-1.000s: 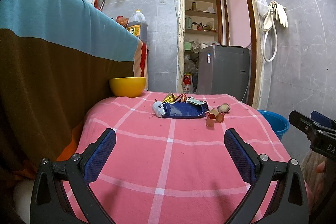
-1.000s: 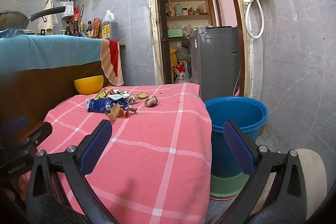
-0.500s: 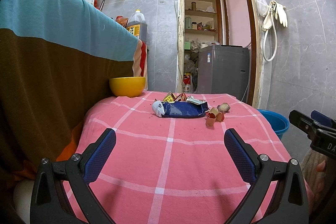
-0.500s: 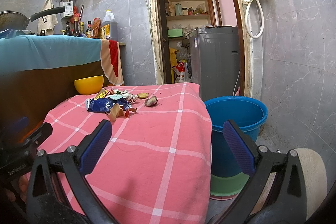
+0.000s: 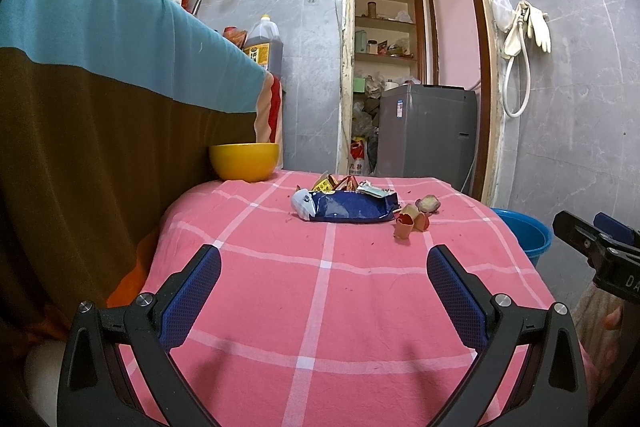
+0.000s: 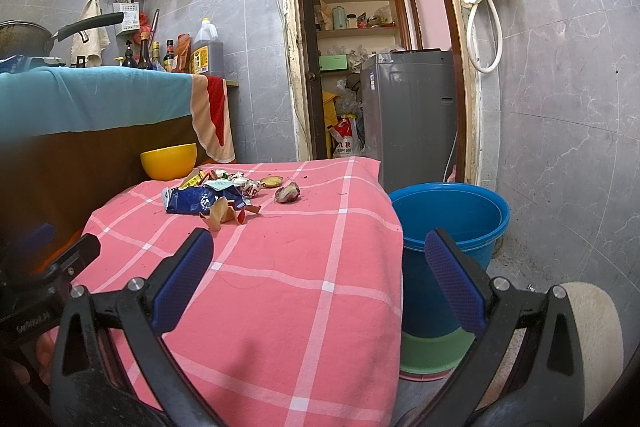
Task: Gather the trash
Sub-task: 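Close the left tool on the blue chip bag while the right tool grasps the potato peel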
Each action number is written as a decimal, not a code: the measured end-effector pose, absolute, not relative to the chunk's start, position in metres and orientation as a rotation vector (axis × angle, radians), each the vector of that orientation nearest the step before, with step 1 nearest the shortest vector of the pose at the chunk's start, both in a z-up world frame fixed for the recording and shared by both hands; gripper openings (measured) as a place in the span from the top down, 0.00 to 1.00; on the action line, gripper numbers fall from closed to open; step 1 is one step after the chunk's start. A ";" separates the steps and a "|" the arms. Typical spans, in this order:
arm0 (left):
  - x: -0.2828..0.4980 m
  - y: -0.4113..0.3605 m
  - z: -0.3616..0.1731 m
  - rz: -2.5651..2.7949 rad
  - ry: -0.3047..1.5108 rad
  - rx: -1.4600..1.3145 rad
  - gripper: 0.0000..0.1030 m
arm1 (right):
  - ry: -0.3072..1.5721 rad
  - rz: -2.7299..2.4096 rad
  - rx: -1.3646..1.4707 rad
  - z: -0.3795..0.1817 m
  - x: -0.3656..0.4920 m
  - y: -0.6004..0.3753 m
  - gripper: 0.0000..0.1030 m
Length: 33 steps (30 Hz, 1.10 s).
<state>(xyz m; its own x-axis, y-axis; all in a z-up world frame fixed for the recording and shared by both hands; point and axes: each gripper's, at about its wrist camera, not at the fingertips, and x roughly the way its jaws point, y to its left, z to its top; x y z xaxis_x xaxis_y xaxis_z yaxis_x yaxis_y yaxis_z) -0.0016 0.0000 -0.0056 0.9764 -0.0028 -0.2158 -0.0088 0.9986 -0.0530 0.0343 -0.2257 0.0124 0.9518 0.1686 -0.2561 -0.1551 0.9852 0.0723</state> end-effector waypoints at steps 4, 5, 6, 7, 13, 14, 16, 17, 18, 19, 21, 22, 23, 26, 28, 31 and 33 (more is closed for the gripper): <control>0.000 0.001 -0.007 0.004 0.219 -0.055 0.02 | 0.265 0.164 0.052 0.013 0.035 -0.227 0.00; 0.000 0.002 -0.007 0.004 0.220 -0.055 0.02 | 0.266 0.164 0.052 0.013 0.035 -0.227 0.00; 0.000 0.002 -0.007 0.004 0.221 -0.055 0.02 | 0.266 0.163 0.052 0.013 0.035 -0.227 0.00; 0.000 0.002 -0.007 0.004 0.222 -0.056 0.02 | 0.266 0.162 0.052 0.013 0.034 -0.226 0.00; 0.009 0.007 0.005 0.004 0.245 -0.084 0.02 | 0.272 0.171 0.062 0.019 0.041 -0.217 0.00; 0.012 0.008 0.009 0.004 0.250 -0.088 0.02 | 0.275 0.176 0.065 0.020 0.043 -0.222 0.00; 0.019 0.009 0.016 0.004 0.254 -0.086 0.02 | 0.280 0.203 0.083 0.028 0.052 -0.221 0.00; 0.022 0.010 0.021 0.008 0.257 -0.082 0.02 | 0.281 0.202 0.081 0.031 0.055 -0.220 0.00; 0.026 0.010 0.024 0.007 0.257 -0.078 0.02 | 0.288 0.201 0.078 0.034 0.059 -0.220 0.00; 0.029 0.010 0.028 0.009 0.256 -0.075 0.02 | 0.290 0.210 0.081 0.038 0.062 -0.220 0.00; 0.036 0.013 0.036 0.014 0.256 -0.078 0.02 | 0.267 0.224 0.087 0.049 0.069 -0.218 0.00; 0.040 0.015 0.039 0.011 0.254 -0.088 0.02 | 0.259 0.227 0.086 0.052 0.071 -0.221 0.00; 0.044 0.018 0.043 0.011 0.252 -0.099 0.02 | 0.241 0.231 0.078 0.057 0.073 -0.219 0.00; 0.055 0.023 0.052 0.020 0.246 -0.106 0.02 | 0.202 0.236 0.055 0.068 0.082 -0.214 0.00; 0.063 0.025 0.057 0.024 0.246 -0.098 0.02 | 0.175 0.230 0.034 0.073 0.088 -0.211 0.00; 0.075 0.028 0.063 0.029 0.241 -0.093 0.02 | 0.139 0.221 0.014 0.081 0.098 -0.209 0.00; 0.085 0.031 0.066 0.029 0.242 -0.100 0.02 | 0.117 0.214 0.010 0.086 0.107 -0.208 0.00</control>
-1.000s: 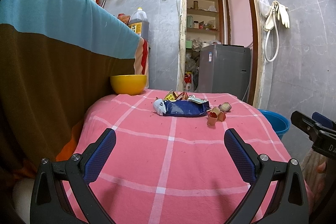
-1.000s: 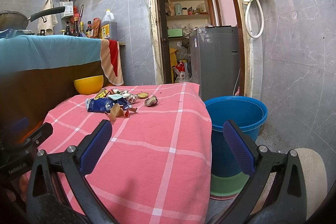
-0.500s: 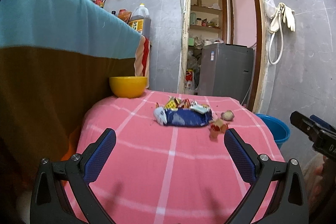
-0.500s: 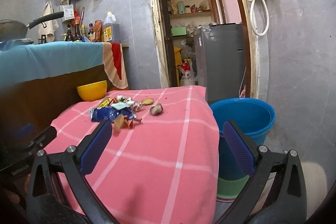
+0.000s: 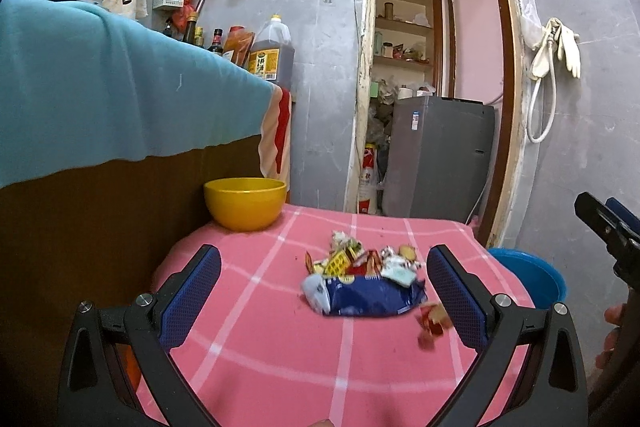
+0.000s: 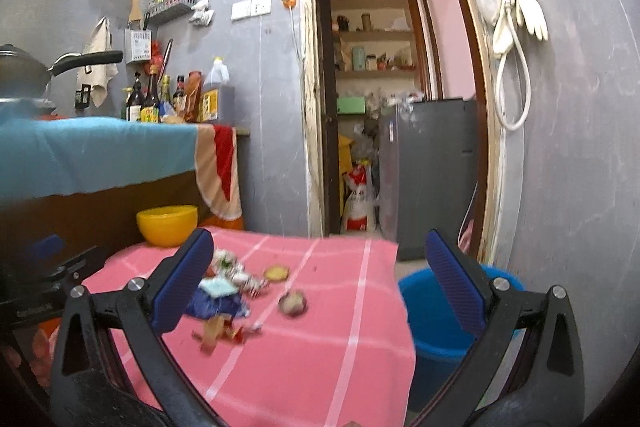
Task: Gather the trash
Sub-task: 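Close the left tool on the blue chip bag while the right tool grasps the potato peel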
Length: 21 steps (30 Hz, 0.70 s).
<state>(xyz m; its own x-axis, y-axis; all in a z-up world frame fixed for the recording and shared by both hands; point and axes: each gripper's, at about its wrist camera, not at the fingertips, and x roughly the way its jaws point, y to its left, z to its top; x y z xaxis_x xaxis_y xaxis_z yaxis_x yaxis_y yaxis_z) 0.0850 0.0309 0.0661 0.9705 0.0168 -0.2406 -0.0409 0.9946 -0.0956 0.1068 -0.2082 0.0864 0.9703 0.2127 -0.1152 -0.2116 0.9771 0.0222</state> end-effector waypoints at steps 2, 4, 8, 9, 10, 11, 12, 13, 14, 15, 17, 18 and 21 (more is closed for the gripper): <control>0.095 0.034 0.068 0.030 0.244 -0.116 0.02 | 0.102 0.225 0.008 0.090 0.117 -0.207 0.00; 0.103 0.036 0.068 0.035 0.247 -0.132 0.02 | 0.098 0.232 0.012 0.090 0.129 -0.206 0.00; 0.119 0.041 0.066 0.062 0.258 -0.141 0.02 | 0.124 0.254 0.006 0.087 0.153 -0.202 0.00; 0.124 0.041 0.065 0.070 0.265 -0.138 0.02 | 0.131 0.259 0.004 0.085 0.159 -0.201 0.00; 0.128 0.041 0.063 0.077 0.274 -0.135 0.02 | 0.135 0.260 0.003 0.083 0.162 -0.201 0.00; 0.132 0.042 0.061 0.083 0.286 -0.133 0.02 | 0.152 0.265 -0.006 0.080 0.170 -0.199 0.00; 0.137 0.042 0.057 0.089 0.309 -0.131 0.02 | 0.164 0.271 -0.011 0.077 0.174 -0.199 0.00; 0.142 0.043 0.054 0.090 0.341 -0.132 0.02 | 0.184 0.279 -0.019 0.073 0.180 -0.199 0.00; 0.149 0.044 0.049 0.083 0.377 -0.136 0.02 | 0.210 0.283 -0.030 0.070 0.186 -0.198 0.00; 0.154 0.044 0.046 0.079 0.406 -0.139 0.02 | 0.241 0.281 -0.045 0.067 0.194 -0.196 0.00; 0.165 0.046 0.040 0.076 0.473 -0.144 0.02 | 0.293 0.269 -0.066 0.060 0.204 -0.195 0.00; 0.168 0.046 0.038 0.075 0.492 -0.146 0.02 | 0.330 0.265 -0.075 0.056 0.211 -0.195 0.00; 0.177 0.046 0.032 0.051 0.554 -0.159 0.05 | 0.428 0.279 -0.065 0.043 0.227 -0.197 0.00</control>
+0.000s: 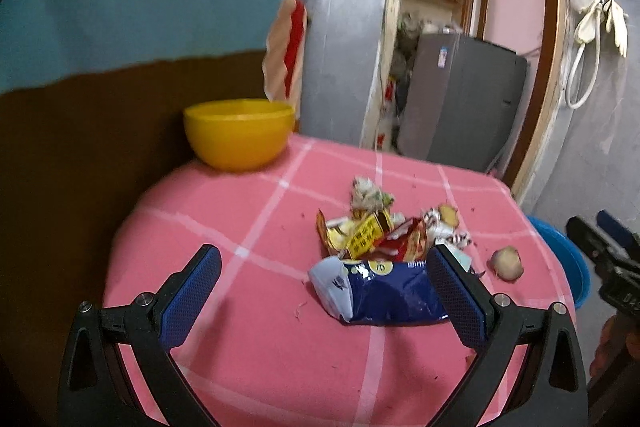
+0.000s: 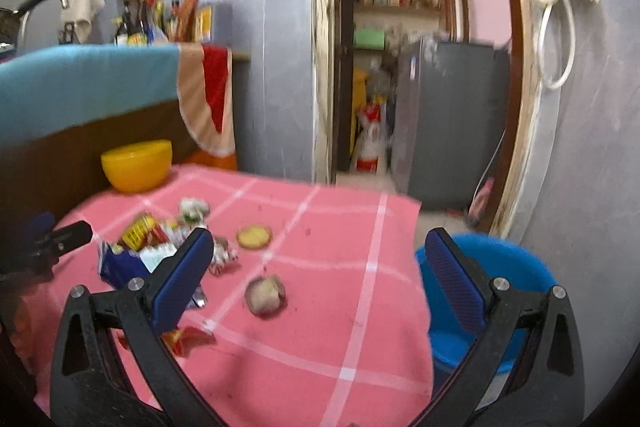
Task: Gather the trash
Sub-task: 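Close the left tool on the blue chip bag while the right tool grasps the potato peel, then carry the chip bag and potato peel over the blue bucket with both tools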
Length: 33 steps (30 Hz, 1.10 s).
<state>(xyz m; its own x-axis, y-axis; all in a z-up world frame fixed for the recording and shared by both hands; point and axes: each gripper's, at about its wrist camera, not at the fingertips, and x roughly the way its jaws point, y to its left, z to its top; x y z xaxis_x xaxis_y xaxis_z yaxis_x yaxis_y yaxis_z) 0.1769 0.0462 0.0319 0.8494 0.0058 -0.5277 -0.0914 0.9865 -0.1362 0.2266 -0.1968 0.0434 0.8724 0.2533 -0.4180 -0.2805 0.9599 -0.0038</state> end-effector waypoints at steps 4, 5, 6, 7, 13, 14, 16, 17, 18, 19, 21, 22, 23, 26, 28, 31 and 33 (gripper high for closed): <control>0.189 0.049 0.022 0.011 0.643 -0.188 0.17 | 0.534 0.309 -0.076 0.028 0.240 -0.195 0.00; 0.191 0.049 0.020 0.004 0.662 -0.198 0.22 | 0.554 0.317 -0.082 0.025 0.243 -0.194 0.00; 0.194 0.050 0.017 -0.011 0.685 -0.212 0.27 | 0.573 0.325 -0.090 0.022 0.245 -0.192 0.00; 0.196 0.051 0.015 -0.024 0.704 -0.223 0.29 | 0.601 0.339 -0.101 0.017 0.247 -0.189 0.00; 0.198 0.053 0.011 -0.101 0.762 -0.290 0.44 | 0.705 0.382 -0.136 -0.001 0.260 -0.176 0.10; 0.198 0.052 0.012 -0.109 0.764 -0.292 0.47 | 0.713 0.389 -0.138 -0.002 0.261 -0.174 0.11; 0.196 0.051 0.015 -0.112 0.766 -0.292 0.49 | 0.728 0.403 -0.149 -0.005 0.265 -0.168 0.14; 0.194 0.050 0.016 -0.117 0.764 -0.294 0.52 | 0.733 0.410 -0.153 -0.006 0.266 -0.166 0.16; 0.193 0.050 0.016 -0.125 0.761 -0.300 0.56 | 0.739 0.418 -0.157 -0.008 0.267 -0.164 0.20; 0.193 0.050 0.015 -0.129 0.757 -0.304 0.58 | 0.743 0.421 -0.161 -0.009 0.267 -0.162 0.21; 0.192 0.050 0.014 -0.144 0.758 -0.313 0.70 | 0.742 0.428 -0.165 -0.010 0.266 -0.160 0.26; 0.191 0.049 0.014 -0.153 0.763 -0.314 0.73 | 0.741 0.434 -0.162 -0.010 0.266 -0.160 0.29; 0.192 0.049 0.014 -0.163 0.762 -0.316 0.73 | 0.740 0.437 -0.160 -0.010 0.266 -0.161 0.35; 0.189 0.047 0.017 -0.194 0.738 -0.321 0.74 | 0.735 0.445 -0.142 -0.010 0.265 -0.164 0.47; 0.187 0.045 0.020 -0.204 0.721 -0.316 0.74 | 0.733 0.454 -0.126 -0.010 0.265 -0.167 0.54; 0.182 0.041 0.024 -0.215 0.701 -0.304 0.75 | 0.729 0.462 -0.105 -0.009 0.264 -0.170 0.57; 0.179 0.038 0.026 -0.216 0.687 -0.291 0.75 | 0.723 0.465 -0.096 -0.008 0.262 -0.172 0.58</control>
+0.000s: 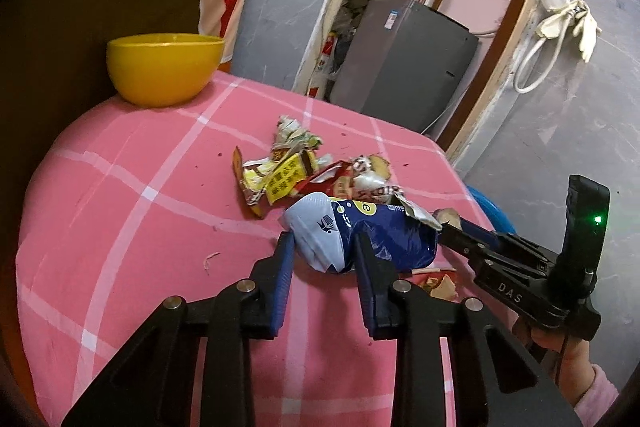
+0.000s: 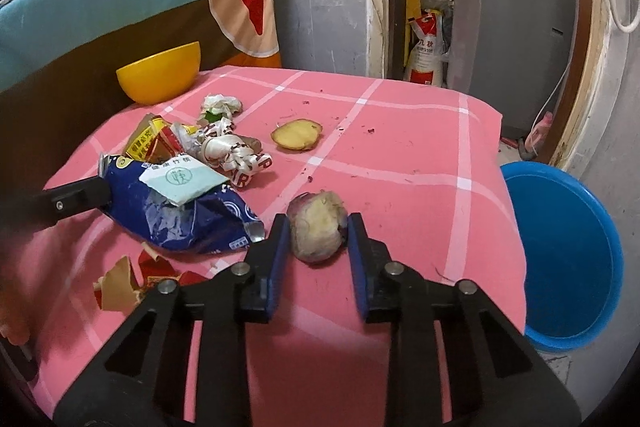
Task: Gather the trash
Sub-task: 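Carry the chip bag and potato peel over the blue bucket with both tools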
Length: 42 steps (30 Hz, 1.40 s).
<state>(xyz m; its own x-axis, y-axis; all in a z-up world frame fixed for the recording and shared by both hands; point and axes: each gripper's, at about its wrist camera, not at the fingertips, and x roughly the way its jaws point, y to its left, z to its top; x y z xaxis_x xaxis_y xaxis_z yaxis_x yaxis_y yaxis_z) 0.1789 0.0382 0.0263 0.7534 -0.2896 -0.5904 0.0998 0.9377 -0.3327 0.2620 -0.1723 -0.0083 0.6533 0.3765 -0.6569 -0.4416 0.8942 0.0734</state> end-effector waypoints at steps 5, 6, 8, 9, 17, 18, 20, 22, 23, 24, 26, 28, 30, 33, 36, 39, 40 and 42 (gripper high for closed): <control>0.169 0.034 0.033 -0.189 0.631 -0.257 0.76 | 0.693 0.461 -0.077 -0.005 0.254 -0.180 0.59; 0.165 0.032 0.035 -0.179 0.618 -0.247 0.76 | 0.681 0.460 -0.069 -0.004 0.251 -0.183 0.59; 0.160 0.029 0.039 -0.161 0.598 -0.219 0.76 | 0.659 0.460 -0.060 -0.001 0.246 -0.188 0.59; 0.157 0.027 0.041 -0.152 0.586 -0.205 0.76 | 0.646 0.459 -0.059 0.001 0.244 -0.190 0.59; 0.145 0.019 0.054 -0.126 0.479 -0.206 0.76 | 0.507 0.450 -0.071 0.019 0.222 -0.200 0.59; 0.146 0.017 0.056 -0.120 0.465 -0.212 0.77 | 0.483 0.447 -0.073 0.022 0.219 -0.202 0.59; 0.148 0.011 0.061 -0.110 0.434 -0.220 0.77 | 0.427 0.433 -0.073 0.030 0.211 -0.207 0.59; 0.150 0.005 0.067 -0.106 0.406 -0.228 0.77 | 0.371 0.419 -0.065 0.040 0.205 -0.214 0.59; 0.153 0.000 0.070 -0.110 0.390 -0.231 0.77 | 0.343 0.407 -0.063 0.045 0.202 -0.218 0.59; 0.154 -0.006 0.073 -0.115 0.377 -0.231 0.77 | 0.315 0.392 -0.063 0.050 0.199 -0.222 0.59; 0.159 -0.019 0.080 -0.126 0.351 -0.224 0.77 | 0.267 0.361 -0.053 0.059 0.195 -0.231 0.59; 0.166 -0.033 0.086 -0.146 0.335 -0.220 0.77 | 0.236 0.328 -0.038 0.067 0.196 -0.242 0.59; 0.176 -0.048 0.092 -0.169 0.322 -0.218 0.77 | 0.219 0.298 -0.019 0.074 0.196 -0.255 0.58; 0.196 -0.075 0.099 -0.216 0.323 -0.215 0.77 | 0.211 0.245 0.023 0.085 0.206 -0.278 0.58; 0.219 -0.102 0.103 -0.261 0.339 -0.211 0.77 | 0.224 0.191 0.044 0.090 0.217 -0.300 0.58; 0.243 -0.129 0.101 -0.299 0.382 -0.204 0.77 | 0.259 0.141 0.065 0.090 0.233 -0.325 0.58; 0.253 -0.138 0.099 -0.305 0.408 -0.203 0.77 | 0.275 0.126 0.070 0.088 0.238 -0.334 0.58; 0.269 -0.154 0.094 -0.318 0.457 -0.202 0.77 | 0.302 0.099 0.086 0.084 0.248 -0.350 0.58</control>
<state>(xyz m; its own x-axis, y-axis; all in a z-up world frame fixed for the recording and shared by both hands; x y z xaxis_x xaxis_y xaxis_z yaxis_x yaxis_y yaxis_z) 0.2689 -0.1538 0.0936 0.8496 -0.3443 -0.3996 0.2548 0.9312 -0.2605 0.2481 -0.3500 0.0837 0.9501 0.1101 -0.2919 -0.0844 0.9915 0.0994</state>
